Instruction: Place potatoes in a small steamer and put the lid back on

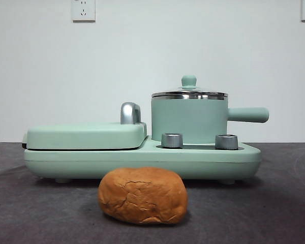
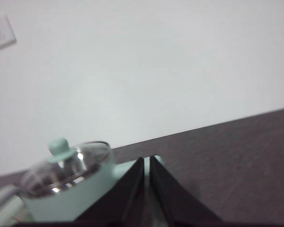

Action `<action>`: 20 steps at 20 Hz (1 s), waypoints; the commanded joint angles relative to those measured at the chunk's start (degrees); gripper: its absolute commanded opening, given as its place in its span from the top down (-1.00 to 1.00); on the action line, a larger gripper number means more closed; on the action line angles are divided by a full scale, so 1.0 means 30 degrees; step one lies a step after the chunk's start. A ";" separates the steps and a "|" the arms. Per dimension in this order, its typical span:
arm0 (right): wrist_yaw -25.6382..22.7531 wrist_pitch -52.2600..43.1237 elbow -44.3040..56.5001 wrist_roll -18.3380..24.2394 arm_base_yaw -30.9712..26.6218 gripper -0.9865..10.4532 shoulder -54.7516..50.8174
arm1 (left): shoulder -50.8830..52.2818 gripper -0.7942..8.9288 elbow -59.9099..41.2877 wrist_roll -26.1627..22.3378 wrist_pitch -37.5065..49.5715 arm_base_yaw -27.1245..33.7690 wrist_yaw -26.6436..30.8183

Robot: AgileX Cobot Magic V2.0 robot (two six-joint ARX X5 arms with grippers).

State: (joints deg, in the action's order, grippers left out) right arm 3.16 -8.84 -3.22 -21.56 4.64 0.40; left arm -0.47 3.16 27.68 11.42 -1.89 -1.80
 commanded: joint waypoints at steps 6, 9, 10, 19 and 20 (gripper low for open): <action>0.1304 0.0976 -0.2572 -0.1013 -0.0007 0.80 0.1282 | -0.1807 0.82 0.4459 -0.1005 -0.4728 0.0000 -0.0109; 0.2557 0.1377 -0.3614 -0.0452 -0.0007 0.80 0.2076 | -0.2892 0.82 0.5814 -0.2091 -0.5989 0.0000 -0.0845; 0.2900 0.1836 -0.4095 -0.0299 -0.0007 0.80 0.2426 | -0.3388 0.82 0.6324 -0.2616 -0.6331 0.0000 -0.1246; 0.5450 0.7388 -0.8284 0.5413 0.0000 0.80 0.6645 | -0.7883 0.82 0.9821 -0.6666 -0.8196 0.0000 -0.5136; 0.5654 0.7861 -0.8670 0.6003 0.0000 0.80 0.7111 | -0.8371 0.82 1.0149 -0.7096 -0.8371 -0.0015 -0.5537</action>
State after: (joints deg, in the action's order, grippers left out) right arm 19.62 14.28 -27.94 -9.82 4.64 20.71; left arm -24.40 32.34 11.00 -13.80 -1.91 -17.26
